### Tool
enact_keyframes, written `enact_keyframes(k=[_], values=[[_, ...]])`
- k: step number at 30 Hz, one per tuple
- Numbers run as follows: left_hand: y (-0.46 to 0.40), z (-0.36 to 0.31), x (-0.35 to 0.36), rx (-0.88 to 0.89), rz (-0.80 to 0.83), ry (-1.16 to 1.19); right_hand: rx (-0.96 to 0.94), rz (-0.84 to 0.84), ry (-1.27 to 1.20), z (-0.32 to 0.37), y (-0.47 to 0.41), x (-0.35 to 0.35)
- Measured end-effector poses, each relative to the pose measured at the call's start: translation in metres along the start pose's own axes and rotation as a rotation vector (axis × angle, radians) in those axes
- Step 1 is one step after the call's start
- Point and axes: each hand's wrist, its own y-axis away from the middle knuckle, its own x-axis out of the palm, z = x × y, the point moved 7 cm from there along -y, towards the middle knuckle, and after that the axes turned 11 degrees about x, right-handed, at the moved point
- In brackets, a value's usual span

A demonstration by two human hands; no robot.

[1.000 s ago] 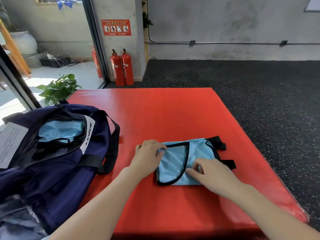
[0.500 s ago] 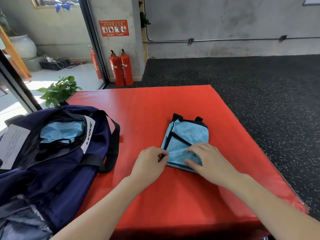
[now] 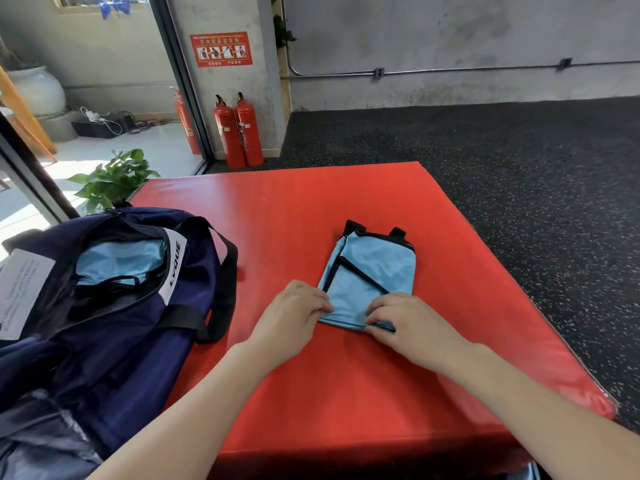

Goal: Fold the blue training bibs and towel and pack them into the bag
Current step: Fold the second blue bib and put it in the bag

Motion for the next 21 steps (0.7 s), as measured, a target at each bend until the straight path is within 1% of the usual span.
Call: enact_keyframes(k=[2, 5, 7, 9, 12, 16, 18, 21], values=[[0.001, -0.001, 0.002, 0.013, 0.021, 0.029, 0.025, 0.003, -0.067, -0.002, -0.001, 0.001], [0.002, 0.001, 0.003, -0.029, 0.074, 0.02, 0.138, 0.001, -0.231, -0.011, -0.003, -0.005], [0.001, 0.0, 0.003, -0.026, 0.083, 0.008, 0.186, -0.005, -0.29, -0.013, -0.002, -0.008], [-0.002, -0.003, 0.002, -0.006, 0.047, 0.014, 0.213, 0.015, -0.269, -0.013, 0.001, -0.009], [-0.004, -0.008, 0.0, -0.004, -0.002, 0.035, 0.229, 0.066, -0.147, -0.014, 0.009, -0.006], [-0.005, -0.02, -0.006, -0.02, -0.085, 0.147, 0.291, 0.014, -0.085, -0.018, 0.015, -0.022], [-0.006, -0.031, -0.011, -0.059, -0.12, 0.278, 0.318, -0.029, -0.183, -0.022, 0.017, -0.035], [-0.008, -0.042, -0.019, -0.102, -0.18, 0.415, 0.307, -0.047, -0.415, -0.027, 0.018, -0.049]])
